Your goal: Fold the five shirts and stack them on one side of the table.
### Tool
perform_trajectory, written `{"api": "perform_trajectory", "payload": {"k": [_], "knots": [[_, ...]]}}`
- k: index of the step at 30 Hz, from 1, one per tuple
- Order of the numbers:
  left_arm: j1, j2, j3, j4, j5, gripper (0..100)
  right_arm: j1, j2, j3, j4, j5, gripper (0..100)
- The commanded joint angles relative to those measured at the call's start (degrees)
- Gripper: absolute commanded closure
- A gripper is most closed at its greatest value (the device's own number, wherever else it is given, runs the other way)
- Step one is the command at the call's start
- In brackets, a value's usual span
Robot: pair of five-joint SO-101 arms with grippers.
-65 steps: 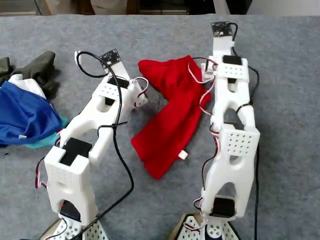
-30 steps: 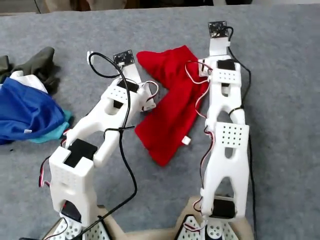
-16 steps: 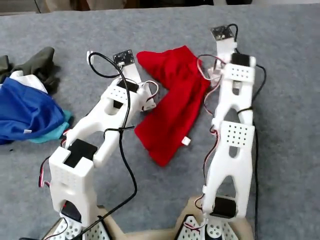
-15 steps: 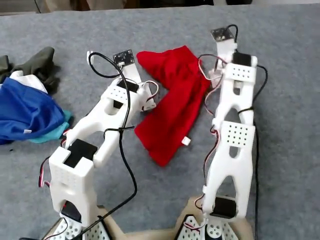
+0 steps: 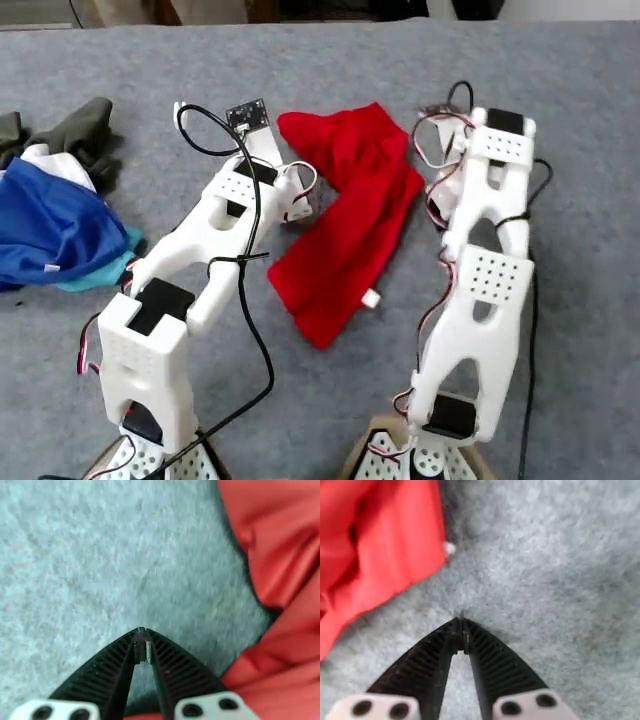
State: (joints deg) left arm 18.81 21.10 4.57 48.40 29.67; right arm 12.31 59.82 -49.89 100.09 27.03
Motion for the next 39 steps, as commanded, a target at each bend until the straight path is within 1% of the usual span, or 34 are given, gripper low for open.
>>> {"api": "perform_trajectory", "payload": {"k": [1,4,7,12,16,20,22,24,26,28,30,34,37,39], "knots": [[-0.09,-0.57,-1.14,-0.79,-0.35,98,4.35,-7.16,11.03,0.79,2.46,99.5],[-0.09,-0.57,-1.14,-0.79,-0.35,98,4.97,-14.02,19.74,-3.78,3.34,99.5],[-0.09,-0.57,-1.23,-0.70,-0.35,98,3.56,-21.67,26.86,-7.03,3.43,99.5],[-1.41,-1.10,-1.41,-0.53,-0.35,98,2.51,-35.03,32.48,-12.40,3.08,99.4],[-4.75,-2.24,-2.46,-0.18,-0.35,98,2.51,-47.16,31.34,-11.78,3.08,99.4],[-6.07,-5.41,-4.22,5.63,-0.44,98,3.47,-62.20,30.55,-5.98,3.34,99.4],[-5.98,-7.52,-4.57,8.62,-0.44,98,3.38,-71.96,28.53,-5.89,3.52,99.4],[-5.63,-9.01,-4.22,9.32,-0.44,98,3.38,-81.19,27.03,-7.30,2.20,99.4],[-5.71,-9.27,-3.52,8.70,-0.44,98,3.03,-88.75,27.56,-10.37,-3.08,99.4],[-5.80,-9.19,-1.85,6.42,-0.44,98,2.95,-94.11,30.02,-14.33,-9.32,99.4],[-5.54,-8.84,0.00,3.69,-0.35,98,2.95,-97.80,35.30,-17.05,-12.57,99.4],[-5.01,-8.84,1.05,2.29,-0.35,98,2.51,-104.13,47.25,-25.05,-13.89,99.4],[-4.92,-8.75,1.32,2.29,-0.35,98,2.42,-110.73,50.15,-30.95,-13.98,99.4],[-4.92,-8.66,1.41,2.20,-0.35,98,0.22,-115.03,51.82,-34.64,-14.68,99.4]]}}
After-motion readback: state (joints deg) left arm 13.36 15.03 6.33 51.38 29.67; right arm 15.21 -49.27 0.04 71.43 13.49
